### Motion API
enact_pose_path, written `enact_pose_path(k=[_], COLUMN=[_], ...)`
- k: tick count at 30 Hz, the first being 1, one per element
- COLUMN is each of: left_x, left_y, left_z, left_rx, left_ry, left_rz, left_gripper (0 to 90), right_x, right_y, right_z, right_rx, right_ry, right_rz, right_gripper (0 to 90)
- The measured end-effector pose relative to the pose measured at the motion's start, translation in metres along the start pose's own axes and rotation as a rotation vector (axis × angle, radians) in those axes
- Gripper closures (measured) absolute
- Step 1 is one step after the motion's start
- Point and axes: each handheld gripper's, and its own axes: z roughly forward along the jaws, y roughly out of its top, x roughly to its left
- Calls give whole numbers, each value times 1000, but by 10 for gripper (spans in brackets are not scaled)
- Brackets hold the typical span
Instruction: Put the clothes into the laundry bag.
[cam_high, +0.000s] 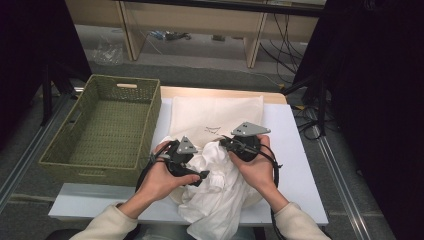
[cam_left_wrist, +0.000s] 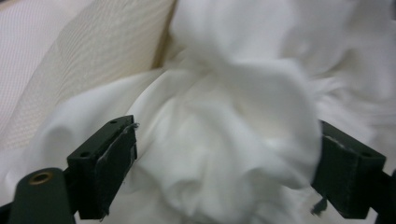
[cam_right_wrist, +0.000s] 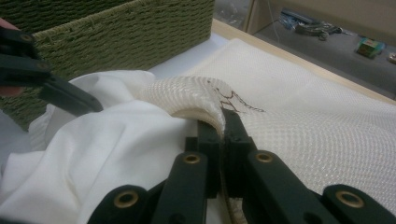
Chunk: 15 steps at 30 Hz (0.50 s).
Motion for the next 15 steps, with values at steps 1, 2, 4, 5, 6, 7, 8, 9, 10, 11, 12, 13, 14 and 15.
enact_pose_path(k=[1,2,4,5,6,7,8,9,10,11,12,13,14,15], left_x=[2,5,5,5,4,4,3,2,0,-3,-3,-5,-8,-9], left_y=[-2,-3,-4,-4,-3,-2,-2,-1,-1,0,0,1,2,4], left_z=[6,11,20,23,26,29,31,32,33,33,30,27,22,17], left_rx=[16,29,49,66,72,76,77,99,93,87,93,87,83,78], left_ry=[9,18,-11,-28,-41,-48,-45,-62,-53,-42,-54,-53,-56,-65], left_rz=[-28,-21,-29,-19,-18,-21,-23,-21,-33,-35,-13,-7,-7,-3], left_gripper=[110,108,109,117,140,172,213,261,310,366,443,515,582,646], right_x=[0,1,0,0,-1,0,0,0,0,0,0,0,0,0], right_y=[0,0,0,-1,-1,-1,-1,-1,-1,-1,-1,-1,-1,-1], right_z=[0,0,1,1,1,1,1,1,1,1,1,1,1,1], right_rx=[0,1,-4,1,4,5,5,6,5,5,4,5,3,0], right_ry=[0,2,3,3,6,6,6,5,5,5,3,4,3,4], right_rz=[-3,1,-4,11,9,12,12,14,16,15,16,15,7,1], right_gripper=[890,890,890,891,890,890,890,890,890,890,890,890,890,890])
